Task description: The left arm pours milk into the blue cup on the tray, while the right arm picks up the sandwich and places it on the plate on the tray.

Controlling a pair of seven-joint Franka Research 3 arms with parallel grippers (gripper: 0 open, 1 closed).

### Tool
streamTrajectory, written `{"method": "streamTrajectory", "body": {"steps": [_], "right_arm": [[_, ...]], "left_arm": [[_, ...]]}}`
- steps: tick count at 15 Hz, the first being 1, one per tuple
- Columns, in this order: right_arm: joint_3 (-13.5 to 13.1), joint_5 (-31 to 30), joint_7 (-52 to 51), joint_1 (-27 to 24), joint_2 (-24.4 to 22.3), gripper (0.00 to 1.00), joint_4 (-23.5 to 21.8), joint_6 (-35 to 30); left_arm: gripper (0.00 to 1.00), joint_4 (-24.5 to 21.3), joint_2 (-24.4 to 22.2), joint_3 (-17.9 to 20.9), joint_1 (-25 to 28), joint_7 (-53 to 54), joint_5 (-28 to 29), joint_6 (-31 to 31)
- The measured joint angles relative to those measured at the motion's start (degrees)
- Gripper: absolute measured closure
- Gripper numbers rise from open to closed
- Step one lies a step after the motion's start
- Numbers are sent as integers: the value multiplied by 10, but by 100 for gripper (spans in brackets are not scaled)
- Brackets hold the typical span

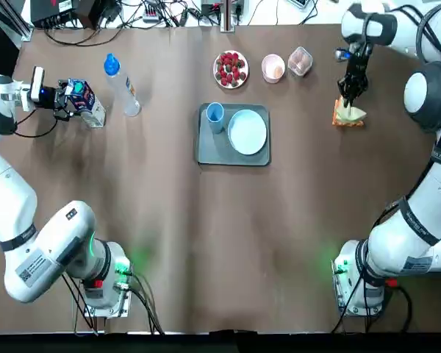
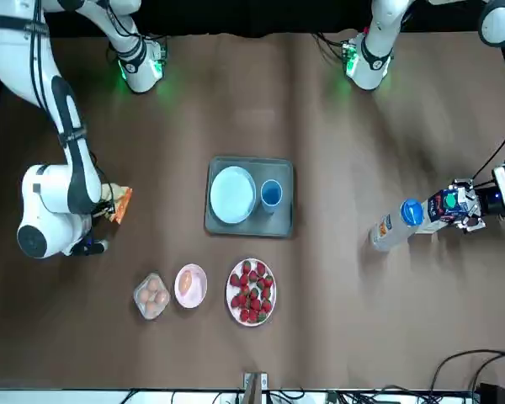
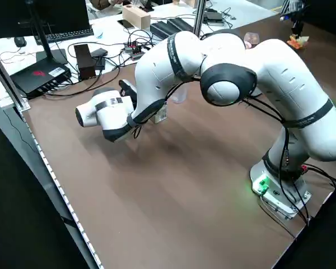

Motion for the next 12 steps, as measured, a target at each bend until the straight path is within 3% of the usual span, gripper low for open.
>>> {"method": "streamTrajectory", "body": {"steps": [3, 8, 11, 12], "right_arm": [[3, 14, 62, 37, -14, 84, 34, -53], [9, 119, 200, 135, -26, 84, 54, -58], [10, 157, 297, 209, -24, 85, 55, 8], [11, 165, 346, 255, -14, 85, 53, 54]], "left_arm": [[0, -8, 0, -1, -2, 12, 0, -5], [10, -13, 0, -1, -14, 12, -13, -5], [21, -13, 0, -1, -14, 11, -21, -5], [33, -13, 0, -2, -14, 6, -28, -5]]}}
